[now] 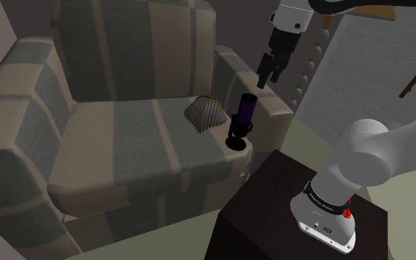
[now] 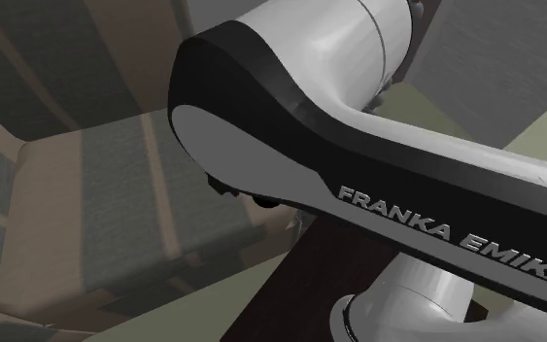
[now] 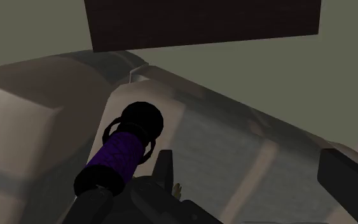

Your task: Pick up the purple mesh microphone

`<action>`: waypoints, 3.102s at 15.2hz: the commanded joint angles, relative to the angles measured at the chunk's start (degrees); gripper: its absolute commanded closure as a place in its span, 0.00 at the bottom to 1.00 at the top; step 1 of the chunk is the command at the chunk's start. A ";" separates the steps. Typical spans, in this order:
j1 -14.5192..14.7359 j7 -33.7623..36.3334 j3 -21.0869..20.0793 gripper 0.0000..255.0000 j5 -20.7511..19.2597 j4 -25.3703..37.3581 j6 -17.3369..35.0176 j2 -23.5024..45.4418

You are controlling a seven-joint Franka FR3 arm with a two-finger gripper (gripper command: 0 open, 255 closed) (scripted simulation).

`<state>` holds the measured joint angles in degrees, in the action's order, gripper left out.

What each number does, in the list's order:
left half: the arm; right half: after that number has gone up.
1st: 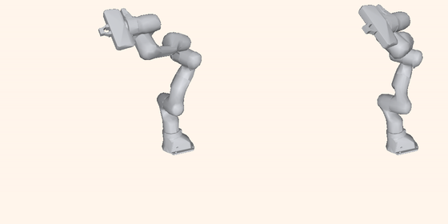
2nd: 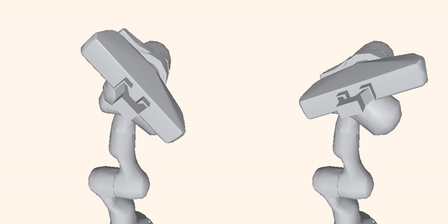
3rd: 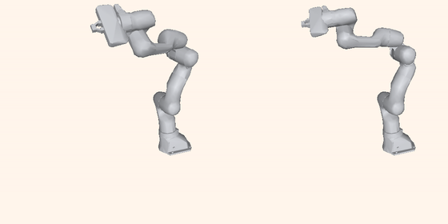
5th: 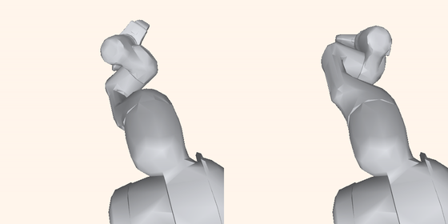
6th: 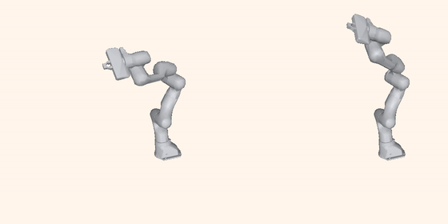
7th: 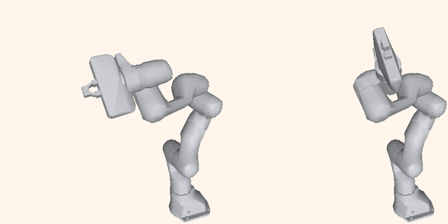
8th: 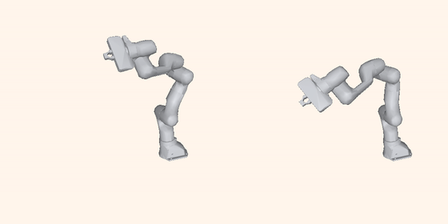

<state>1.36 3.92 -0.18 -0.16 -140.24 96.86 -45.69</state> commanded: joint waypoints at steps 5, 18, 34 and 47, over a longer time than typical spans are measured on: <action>-1.22 -4.73 3.94 0.00 -2.17 0.28 5.23 5.85; -3.10 -20.35 15.40 0.00 -3.04 9.95 19.38 30.83; -3.52 -25.69 17.91 1.00 -0.20 11.19 27.76 41.17; -3.56 -25.21 17.77 1.00 -0.88 14.01 22.98 39.11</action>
<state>-2.22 -21.44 17.65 -0.93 -126.63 120.47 -6.19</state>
